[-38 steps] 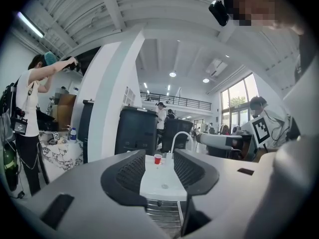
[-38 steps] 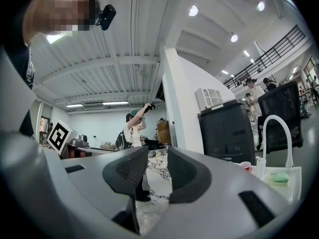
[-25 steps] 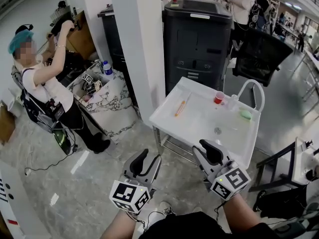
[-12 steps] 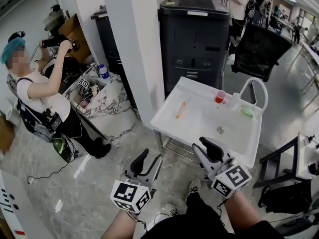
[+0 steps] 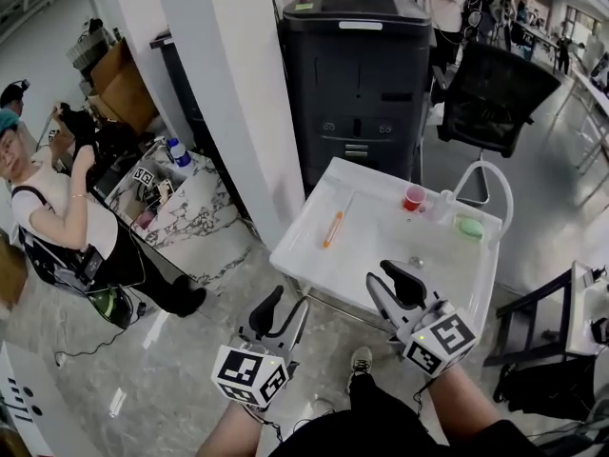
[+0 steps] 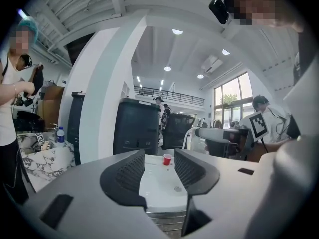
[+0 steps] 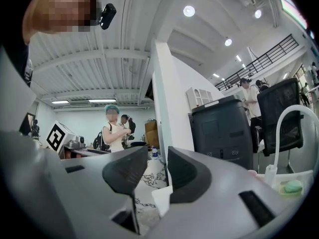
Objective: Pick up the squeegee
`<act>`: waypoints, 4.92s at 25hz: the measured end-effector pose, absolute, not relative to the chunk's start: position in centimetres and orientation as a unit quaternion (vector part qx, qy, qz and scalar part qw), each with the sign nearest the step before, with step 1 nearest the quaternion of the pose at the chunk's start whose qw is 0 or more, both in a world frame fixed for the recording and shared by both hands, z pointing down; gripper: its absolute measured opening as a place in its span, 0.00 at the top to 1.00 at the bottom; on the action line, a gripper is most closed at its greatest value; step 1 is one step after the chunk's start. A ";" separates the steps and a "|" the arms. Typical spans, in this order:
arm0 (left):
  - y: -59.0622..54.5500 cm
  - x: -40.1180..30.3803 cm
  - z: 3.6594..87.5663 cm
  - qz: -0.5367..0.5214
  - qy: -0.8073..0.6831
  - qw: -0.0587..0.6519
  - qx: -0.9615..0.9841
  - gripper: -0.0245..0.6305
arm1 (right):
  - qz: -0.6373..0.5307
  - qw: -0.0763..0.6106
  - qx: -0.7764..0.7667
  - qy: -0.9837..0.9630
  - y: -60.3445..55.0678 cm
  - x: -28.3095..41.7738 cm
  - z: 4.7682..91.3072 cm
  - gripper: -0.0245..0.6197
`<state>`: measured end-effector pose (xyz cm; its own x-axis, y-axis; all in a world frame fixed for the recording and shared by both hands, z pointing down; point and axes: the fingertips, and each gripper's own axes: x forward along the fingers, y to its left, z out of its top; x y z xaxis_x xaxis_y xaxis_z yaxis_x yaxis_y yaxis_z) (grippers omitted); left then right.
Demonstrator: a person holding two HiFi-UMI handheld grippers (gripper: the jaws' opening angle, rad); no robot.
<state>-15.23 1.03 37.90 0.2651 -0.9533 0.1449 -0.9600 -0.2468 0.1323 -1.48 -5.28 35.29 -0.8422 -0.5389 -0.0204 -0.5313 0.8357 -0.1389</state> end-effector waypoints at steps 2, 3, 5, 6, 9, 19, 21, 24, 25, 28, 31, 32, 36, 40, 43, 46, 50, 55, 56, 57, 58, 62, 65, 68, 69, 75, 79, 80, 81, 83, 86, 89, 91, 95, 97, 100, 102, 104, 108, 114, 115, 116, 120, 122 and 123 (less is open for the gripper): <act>-1.2 -14.8 38.4 0.020 -0.603 0.101 0.791 0.67 | -0.067 0.029 -0.282 0.957 -7.4 -1.1 35.7 0.75; -2.4 -14.6 38.7 0.021 -0.602 0.102 0.792 0.67 | -0.068 0.029 -0.284 0.956 -8.5 -0.9 35.9 0.75; -4.7 -14.2 39.1 0.024 -0.600 0.105 0.792 0.67 | -0.072 0.030 -0.287 0.955 -10.8 -0.5 36.2 0.75; -5.8 -14.1 39.3 0.026 -0.600 0.106 0.793 0.67 | -0.073 0.030 -0.289 0.954 -11.9 -0.4 36.3 0.75; -9.2 -13.6 39.6 0.032 -0.596 0.110 0.794 0.66 | -0.077 0.027 -0.293 0.953 -14.9 0.2 36.5 0.75; -18.2 -11.1 41.2 0.051 -0.592 0.119 0.795 0.66 | -0.089 0.025 -0.305 0.948 -22.7 3.4 37.3 0.75; -19.6 -10.7 41.8 0.061 -0.591 0.123 0.795 0.65 | -0.095 0.027 -0.305 0.947 -23.7 3.9 37.5 0.75; -21.4 -10.2 42.6 0.074 -0.589 0.125 0.795 0.65 | -0.099 0.027 -0.305 0.947 -24.7 4.4 38.0 0.75; -21.9 -10.1 42.8 0.077 -0.588 0.126 0.795 0.65 | -0.100 0.027 -0.306 0.947 -25.0 4.5 38.1 0.75; -23.4 -9.8 43.7 0.090 -0.584 0.131 0.796 0.65 | -0.105 0.028 -0.308 0.945 -25.7 4.8 38.6 0.75; -24.8 -9.5 44.8 0.107 -0.575 0.133 0.800 0.65 | -0.110 0.026 -0.314 0.943 -26.4 5.1 39.1 0.75; -25.3 -9.6 45.1 0.112 -0.573 0.133 0.801 0.65 | -0.111 0.024 -0.317 0.942 -26.6 5.2 39.3 0.75; -27.6 -10.0 46.1 0.121 -0.561 0.138 0.807 0.65 | -0.113 0.019 -0.335 0.935 -27.7 5.2 39.8 0.75; -29.6 -10.4 47.9 0.134 -0.537 0.154 0.818 0.64 | -0.121 0.014 -0.367 0.922 -29.0 5.1 40.4 0.75; -31.3 -10.9 49.5 0.148 -0.522 0.165 0.824 0.63 | -0.127 0.009 -0.392 0.911 -30.0 5.2 40.8 0.75; -32.7 -11.2 51.4 0.162 -0.502 0.180 0.830 0.62 | -0.131 0.003 -0.418 0.899 -30.7 5.3 41.1 0.75; -34.5 -11.7 53.9 0.182 -0.477 0.201 0.836 0.61 | -0.138 0.000 -0.449 0.883 -31.5 5.1 41.6 0.75; -36.0 -11.7 56.9 0.204 -0.449 0.222 0.841 0.61 | -0.145 -0.011 -0.481 0.865 -31.9 5.2 42.4 0.75; -36.2 -11.8 57.7 0.209 -0.444 0.227 0.841 0.61 | -0.147 -0.013 -0.486 0.862 -32.0 5.2 42.7 0.75; -36.5 -11.9 58.3 0.213 -0.442 0.230 0.841 0.61 | -0.148 -0.015 -0.490 0.859 -32.1 5.3 43.0 0.75; -36.9 -11.9 59.0 0.216 -0.440 0.234 0.840 0.61 | -0.150 -0.017 -0.495 0.856 -32.3 5.4 43.4 0.75; -37.8 -11.8 61.2 0.231 -0.427 0.244 0.840 0.60 | -0.156 -0.024 -0.512 0.844 -32.4 5.9 44.5 0.75; -38.6 -11.7 62.8 0.238 -0.423 0.253 0.837 0.60 | -0.160 -0.031 -0.523 0.837 -32.6 6.4 45.2 0.75; -39.4 -11.6 64.3 0.246 -0.421 0.266 0.832 0.60 | -0.166 -0.035 -0.534 0.828 -32.7 6.9 45.7 0.75; -39.7 -11.6 64.8 0.249 -0.420 0.270 0.830 0.60 | -0.168 -0.036 -0.538 0.825 -32.8 7.1 45.9 0.75; -40.8 -11.8 67.2 0.266 -0.415 0.292 0.820 0.60 | -0.180 -0.040 -0.551 0.813 -33.1 7.7 47.0 0.75; -40.9 -11.5 68.3 0.276 -0.408 0.305 0.815 0.60 | -0.182 -0.039 -0.554 0.812 -33.3 7.7 47.2 0.76; -41.0 -11.4 68.5 0.277 -0.407 0.307 0.814 0.60 | -0.183 -0.038 -0.554 0.811 -33.3 7.8 47.2 0.76; -41.0 -11.4 68.7 0.279 -0.407 0.309 0.813 0.60 | -0.184 -0.038 -0.555 0.811 -33.3 7.8 47.2 0.76; -41.1 -11.4 69.1 0.285 -0.407 0.310 0.810 0.60 | -0.186 -0.039 -0.556 0.809 -33.4 7.9 47.2 0.76; -41.3 -11.4 69.5 0.296 -0.407 0.307 0.808 0.60 | -0.189 -0.038 -0.558 0.807 -33.4 8.0 47.4 0.76; -41.5 -11.4 69.7 0.302 -0.410 0.307 0.804 0.60 | -0.191 -0.039 -0.560 0.805 -33.4 8.1 47.6 0.77; -41.5 -11.4 69.8 0.308 -0.413 0.304 0.801 0.63 | -0.193 -0.037 -0.561 0.804 -33.4 8.2 47.7 0.77; -41.6 -11.4 70.2 0.318 -0.415 0.304 0.796 0.77 | -0.196 -0.033 -0.561 0.804 -33.3 8.2 47.6 0.78; -41.4 -11.3 70.3 0.313 -0.416 0.311 0.795 0.80 | -0.197 -0.031 -0.561 0.803 -33.1 8.2 47.7 0.78; -41.4 -11.3 70.3 0.305 -0.418 0.319 0.794 0.82 | -0.199 -0.029 -0.562 0.802 -32.8 8.2 47.7 0.78; -41.4 -11.5 70.3 0.303 -0.419 0.324 0.792 0.83 | -0.200 -0.028 -0.563 0.802 -32.6 8.3 47.6 0.79; -41.3 -11.7 70.2 0.301 -0.423 0.329 0.789 0.84 | -0.203 -0.028 -0.562 0.801 -32.4 8.4 47.7 0.79; -41.1 -11.9 70.1 0.298 -0.430 0.329 0.786 0.86 | -0.206 -0.025 -0.559 0.802 -32.0 8.6 47.9 0.79; -40.7 -12.1 68.8 0.294 -0.434 0.321 0.789 0.87 | -0.201 -0.019 -0.555 0.807 -31.8 8.8 47.2 0.80; -40.6 -12.1 68.5 0.291 -0.435 0.318 0.790 0.87 | -0.200 -0.018 -0.554 0.808 -31.8 8.9 47.0 0.80; -40.5 -12.0 68.1 0.289 -0.437 0.315 0.791 0.87 | -0.200 -0.017 -0.553 0.809 -31.8 9.1 47.0 0.80; -40.3 -11.9 66.2 0.274 -0.447 0.303 0.796 0.87 | -0.198 -0.013 -0.546 0.814 -31.8 9.5 46.4 0.80; -40.0 -12.0 65.0 0.263 -0.455 0.300 0.796 0.87 | -0.196 -0.010 -0.539 0.819 -31.8 9.5 46.1 0.81; -39.9 -12.1 64.3 0.257 -0.459 0.298 0.796 0.87 | -0.195 -0.008 -0.535 0.822 -31.8 9.5 46.0 0.81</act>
